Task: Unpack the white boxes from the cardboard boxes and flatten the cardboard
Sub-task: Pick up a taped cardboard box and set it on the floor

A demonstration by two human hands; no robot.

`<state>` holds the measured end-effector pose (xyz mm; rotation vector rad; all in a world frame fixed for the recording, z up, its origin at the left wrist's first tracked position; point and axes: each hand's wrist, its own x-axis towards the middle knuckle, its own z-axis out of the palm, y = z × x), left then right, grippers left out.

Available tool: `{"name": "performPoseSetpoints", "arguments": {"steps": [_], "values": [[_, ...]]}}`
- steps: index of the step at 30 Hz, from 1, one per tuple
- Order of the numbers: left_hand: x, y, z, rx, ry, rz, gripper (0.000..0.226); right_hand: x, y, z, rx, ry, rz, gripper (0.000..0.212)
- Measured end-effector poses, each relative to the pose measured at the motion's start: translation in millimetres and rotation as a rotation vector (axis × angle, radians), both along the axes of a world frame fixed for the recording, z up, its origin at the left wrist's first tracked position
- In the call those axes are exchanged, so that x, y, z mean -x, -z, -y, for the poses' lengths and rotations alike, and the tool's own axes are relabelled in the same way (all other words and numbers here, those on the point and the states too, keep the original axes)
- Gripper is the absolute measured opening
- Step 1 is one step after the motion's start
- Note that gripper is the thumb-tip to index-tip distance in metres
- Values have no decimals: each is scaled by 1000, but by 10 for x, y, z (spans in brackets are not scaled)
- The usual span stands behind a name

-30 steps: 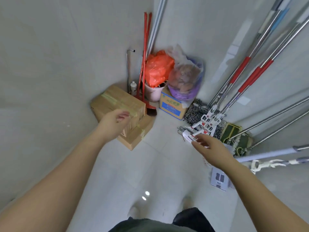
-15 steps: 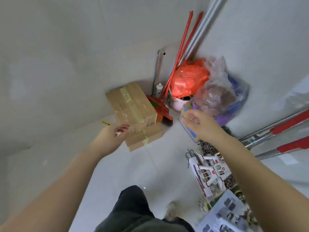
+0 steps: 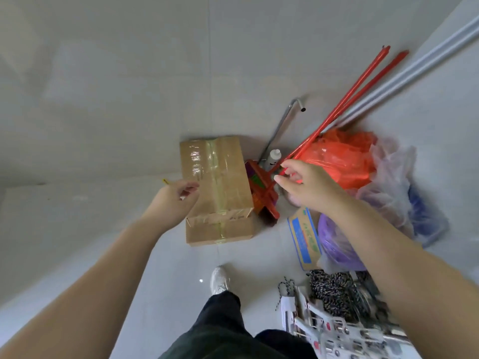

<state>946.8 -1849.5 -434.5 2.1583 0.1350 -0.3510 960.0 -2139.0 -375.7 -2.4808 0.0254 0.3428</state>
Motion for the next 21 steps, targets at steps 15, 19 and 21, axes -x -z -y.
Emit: {"name": "performPoseSetpoints", "arguments": {"steps": [15, 19, 21], "values": [[-1237, 1341, 483, -8, -451, -206, 18, -2948, 1434, 0, 230, -374, -152, 51], [-1591, 2253, 635, -16, -602, -267, 9, -3618, 2436, -208, 310, -535, -199, 55], [-1707, 2723, 652, -30, -698, -292, 15, -3880, 2935, -307, 356, -597, -194, 57]]}}
